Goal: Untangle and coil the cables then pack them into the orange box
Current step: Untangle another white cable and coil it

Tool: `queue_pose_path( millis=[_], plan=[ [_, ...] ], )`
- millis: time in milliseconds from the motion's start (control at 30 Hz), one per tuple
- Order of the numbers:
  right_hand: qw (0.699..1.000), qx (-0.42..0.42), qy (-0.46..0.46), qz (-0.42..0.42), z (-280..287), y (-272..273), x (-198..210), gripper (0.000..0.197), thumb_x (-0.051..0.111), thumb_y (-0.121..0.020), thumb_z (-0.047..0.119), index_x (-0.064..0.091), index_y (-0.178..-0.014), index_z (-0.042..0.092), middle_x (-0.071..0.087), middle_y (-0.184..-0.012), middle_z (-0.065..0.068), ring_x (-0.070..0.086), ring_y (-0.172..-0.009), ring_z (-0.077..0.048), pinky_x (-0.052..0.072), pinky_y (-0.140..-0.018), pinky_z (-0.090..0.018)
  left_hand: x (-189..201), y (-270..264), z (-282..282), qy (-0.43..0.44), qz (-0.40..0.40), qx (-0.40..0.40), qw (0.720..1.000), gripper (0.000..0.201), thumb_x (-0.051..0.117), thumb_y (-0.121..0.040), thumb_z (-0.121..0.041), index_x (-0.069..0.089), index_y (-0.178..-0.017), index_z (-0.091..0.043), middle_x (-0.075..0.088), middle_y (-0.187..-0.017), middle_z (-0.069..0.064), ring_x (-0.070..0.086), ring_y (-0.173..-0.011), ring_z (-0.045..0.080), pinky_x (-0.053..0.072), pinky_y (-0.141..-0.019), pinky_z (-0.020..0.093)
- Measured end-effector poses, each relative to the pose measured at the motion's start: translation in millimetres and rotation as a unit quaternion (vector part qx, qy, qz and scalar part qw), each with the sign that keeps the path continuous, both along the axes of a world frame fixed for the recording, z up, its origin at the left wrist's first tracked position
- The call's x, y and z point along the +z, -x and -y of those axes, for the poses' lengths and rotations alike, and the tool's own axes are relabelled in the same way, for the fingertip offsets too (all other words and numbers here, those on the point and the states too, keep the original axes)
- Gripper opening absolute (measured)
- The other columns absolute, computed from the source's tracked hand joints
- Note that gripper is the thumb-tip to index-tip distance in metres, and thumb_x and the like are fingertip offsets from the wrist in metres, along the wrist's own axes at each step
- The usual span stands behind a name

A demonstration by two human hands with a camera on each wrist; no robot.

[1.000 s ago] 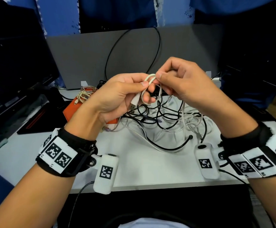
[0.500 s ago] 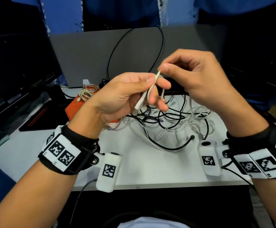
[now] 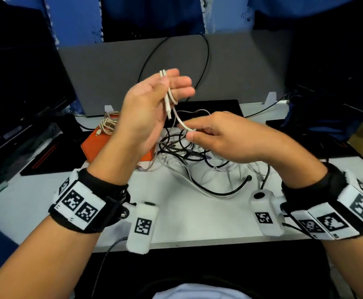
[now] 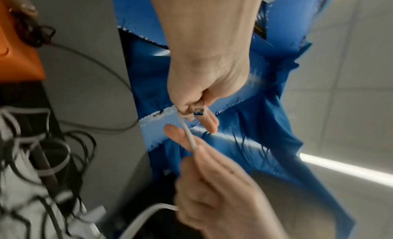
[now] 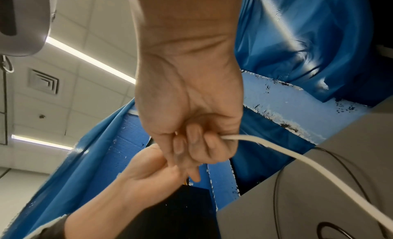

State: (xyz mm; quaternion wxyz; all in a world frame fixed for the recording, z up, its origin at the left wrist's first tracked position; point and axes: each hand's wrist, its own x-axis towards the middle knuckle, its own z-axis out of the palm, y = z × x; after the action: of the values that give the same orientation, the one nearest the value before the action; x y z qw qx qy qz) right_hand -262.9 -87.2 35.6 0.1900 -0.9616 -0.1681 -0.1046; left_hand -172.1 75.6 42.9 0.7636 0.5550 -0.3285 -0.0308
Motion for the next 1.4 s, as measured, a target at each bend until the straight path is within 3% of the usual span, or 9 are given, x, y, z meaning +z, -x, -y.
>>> queue_pose_path(
  millis=[100, 233, 367, 533, 767, 933, 1100, 1233, 1400],
  plan=[
    [1.0, -0.001, 0.015, -0.002, 1, 6, 5, 0.028, 0.052, -0.106, 0.03, 0.065, -0.09, 0.012, 0.045, -0.056, 0.005, 0.044, -0.057, -0.01, 0.031, -0.053, -0.024, -13, -5, 5, -0.214, 0.175, 0.084, 0.957, 0.029, 0.039, -0.109, -0.013, 0.055, -0.131, -0.005, 0.077, -0.097, 0.006, 0.074, -0.083, 0.018, 0.056, -0.084, 0.034],
    [0.992, -0.028, -0.101, 0.068, 18, 10, 19, 0.014, 0.06, -0.102, 0.029, 0.072, -0.095, 0.026, 0.07, -0.074, 0.009, 0.065, -0.069, -0.01, 0.054, -0.069, -0.036, -16, 5, 4, -0.334, 0.205, -0.052, 0.919, 0.024, 0.041, -0.109, -0.016, 0.065, -0.106, -0.011, 0.074, -0.086, 0.007, 0.063, -0.059, 0.022, 0.054, -0.067, 0.025],
    [0.972, -0.046, -0.188, 0.136, 23, 3, 16, 0.009, 0.064, -0.1, 0.031, 0.068, -0.107, 0.026, 0.073, -0.076, 0.003, 0.069, -0.075, -0.013, 0.057, -0.079, -0.04, -13, 7, 1, -0.247, 0.129, -0.161, 0.947, 0.035, 0.035, -0.111, -0.018, 0.065, -0.095, -0.013, 0.055, -0.068, 0.006, 0.038, -0.046, 0.014, 0.048, -0.073, 0.053],
    [0.979, -0.072, -0.141, 0.127, 15, -10, 3, 0.036, 0.044, -0.106, 0.049, 0.066, -0.086, 0.028, 0.064, -0.074, -0.004, 0.06, -0.073, -0.02, 0.053, -0.076, -0.045, -17, 4, 0, -0.17, 0.051, -0.207, 0.962, 0.029, 0.03, -0.11, -0.015, 0.056, -0.101, -0.005, 0.042, -0.061, -0.003, 0.04, -0.047, 0.011, 0.052, -0.087, 0.031],
    [0.986, -0.053, -0.13, 0.084, 12, -4, 3, 0.041, 0.038, -0.11, 0.044, 0.06, -0.08, 0.028, 0.065, -0.069, 0.021, 0.057, -0.068, 0.0, 0.039, -0.066, -0.018, -18, 11, 1, -0.122, -0.045, -0.303, 0.944, 0.035, 0.029, -0.108, -0.019, 0.052, -0.083, -0.011, 0.066, -0.071, 0.011, 0.073, -0.08, 0.036, 0.05, -0.1, 0.043],
    [0.975, -0.023, -0.197, 0.103, 14, -4, 4, 0.042, 0.038, -0.109, 0.048, 0.059, -0.077, 0.031, 0.068, -0.079, 0.005, 0.063, -0.076, -0.014, 0.053, -0.08, -0.046, -13, 19, -2, -0.098, -0.037, -0.262, 0.959, 0.039, 0.029, -0.109, -0.021, 0.062, -0.1, -0.001, 0.047, -0.043, -0.004, 0.076, -0.073, 0.024, 0.055, -0.091, 0.031],
    [0.96, 0.017, -0.253, 0.122, 8, -2, 9, 0.038, 0.037, -0.11, 0.045, 0.064, -0.086, 0.038, 0.063, -0.068, 0.017, 0.055, -0.066, 0.0, 0.051, -0.072, -0.039, -3, 27, 1, -0.049, -0.052, -0.309, 0.948, 0.033, 0.026, -0.11, -0.022, 0.049, -0.089, -0.011, 0.042, -0.044, -0.009, 0.064, -0.057, 0.014, 0.052, -0.093, 0.031],
    [0.962, -0.014, -0.243, 0.121, 10, -5, 8, 0.041, 0.036, -0.111, 0.042, 0.056, -0.083, 0.02, 0.046, -0.059, 0.013, 0.041, -0.052, -0.004, 0.036, -0.054, -0.027, 2, 20, -1, 0.074, -0.1, -0.35, 0.929, 0.038, 0.023, -0.112, -0.02, 0.056, -0.107, -0.003, 0.046, -0.05, -0.01, 0.048, -0.046, 0.005, 0.049, -0.088, 0.026],
    [0.992, -0.037, -0.123, 0.007, 11, -13, -7, 0.032, 0.035, -0.111, 0.038, 0.061, -0.105, 0.019, 0.052, -0.066, 0.008, 0.048, -0.049, 0.0, 0.037, -0.052, -0.02, 12, 8, -7, 0.201, -0.139, -0.266, 0.932, 0.045, 0.03, -0.111, -0.017, 0.042, -0.139, 0.016, 0.063, -0.07, -0.001, 0.069, -0.075, 0.013, 0.05, -0.097, 0.029]
  ],
)
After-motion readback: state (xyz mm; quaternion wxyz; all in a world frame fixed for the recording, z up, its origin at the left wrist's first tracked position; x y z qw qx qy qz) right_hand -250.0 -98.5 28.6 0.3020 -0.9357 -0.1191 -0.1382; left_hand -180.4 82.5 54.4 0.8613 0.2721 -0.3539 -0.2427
